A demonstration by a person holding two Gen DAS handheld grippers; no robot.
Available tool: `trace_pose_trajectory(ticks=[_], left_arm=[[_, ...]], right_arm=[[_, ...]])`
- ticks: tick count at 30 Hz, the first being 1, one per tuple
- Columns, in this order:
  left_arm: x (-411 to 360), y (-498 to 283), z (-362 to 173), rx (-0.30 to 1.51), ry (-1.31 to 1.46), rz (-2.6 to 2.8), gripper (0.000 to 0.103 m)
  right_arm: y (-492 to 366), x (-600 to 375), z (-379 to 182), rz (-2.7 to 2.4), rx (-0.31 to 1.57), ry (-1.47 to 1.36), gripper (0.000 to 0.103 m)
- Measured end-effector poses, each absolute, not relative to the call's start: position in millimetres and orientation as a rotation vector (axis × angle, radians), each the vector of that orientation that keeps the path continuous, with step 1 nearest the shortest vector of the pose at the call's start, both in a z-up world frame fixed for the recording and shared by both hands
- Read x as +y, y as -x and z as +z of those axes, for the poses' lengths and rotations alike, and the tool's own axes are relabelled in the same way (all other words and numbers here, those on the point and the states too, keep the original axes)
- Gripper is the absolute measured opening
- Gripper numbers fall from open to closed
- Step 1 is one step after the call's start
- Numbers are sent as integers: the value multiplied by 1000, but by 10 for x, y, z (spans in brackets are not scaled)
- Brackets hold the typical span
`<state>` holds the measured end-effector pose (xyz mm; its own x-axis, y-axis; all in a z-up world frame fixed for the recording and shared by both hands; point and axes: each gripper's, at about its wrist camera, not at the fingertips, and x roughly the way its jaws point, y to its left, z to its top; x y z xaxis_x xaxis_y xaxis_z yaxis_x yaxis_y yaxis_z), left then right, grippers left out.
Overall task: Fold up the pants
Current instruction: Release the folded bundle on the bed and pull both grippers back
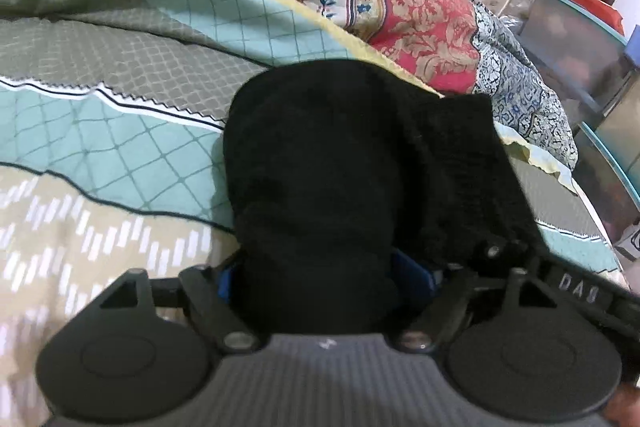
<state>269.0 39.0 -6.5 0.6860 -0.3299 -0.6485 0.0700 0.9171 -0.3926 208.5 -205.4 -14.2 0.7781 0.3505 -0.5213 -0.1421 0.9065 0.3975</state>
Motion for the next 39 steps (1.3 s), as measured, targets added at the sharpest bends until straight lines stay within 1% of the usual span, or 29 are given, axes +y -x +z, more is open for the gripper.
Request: trace_pose_trajectory(ticks=[3, 7, 11, 16, 21, 28, 34, 39], left_arm=[[366, -2453, 113, 777, 311, -195, 78], [396, -2056, 250, 793, 311, -171, 89], [369, -1584, 259, 838, 257, -134, 89], [400, -1001, 209, 886, 205, -66, 96], [436, -487, 256, 878, 179, -30, 102], [354, -60, 473, 840, 141, -74, 103], [360, 172, 617, 857, 157, -66, 103], [293, 337, 708, 864, 65, 25, 103]], right_arm=[[-1815, -2132, 37, 239, 590, -350, 77], [-1324, -2224, 167, 244, 582, -380, 78], [-894, -2179, 142, 262, 645, -374, 78], [-563, -1974, 35, 287, 766, -340, 78], [-143, -1841, 42, 300, 835, -335, 78], [224, -1754, 126, 286, 867, -343, 78], [493, -1776, 282, 281, 810, -343, 78], [705, -1815, 301, 275, 788, -367, 79]])
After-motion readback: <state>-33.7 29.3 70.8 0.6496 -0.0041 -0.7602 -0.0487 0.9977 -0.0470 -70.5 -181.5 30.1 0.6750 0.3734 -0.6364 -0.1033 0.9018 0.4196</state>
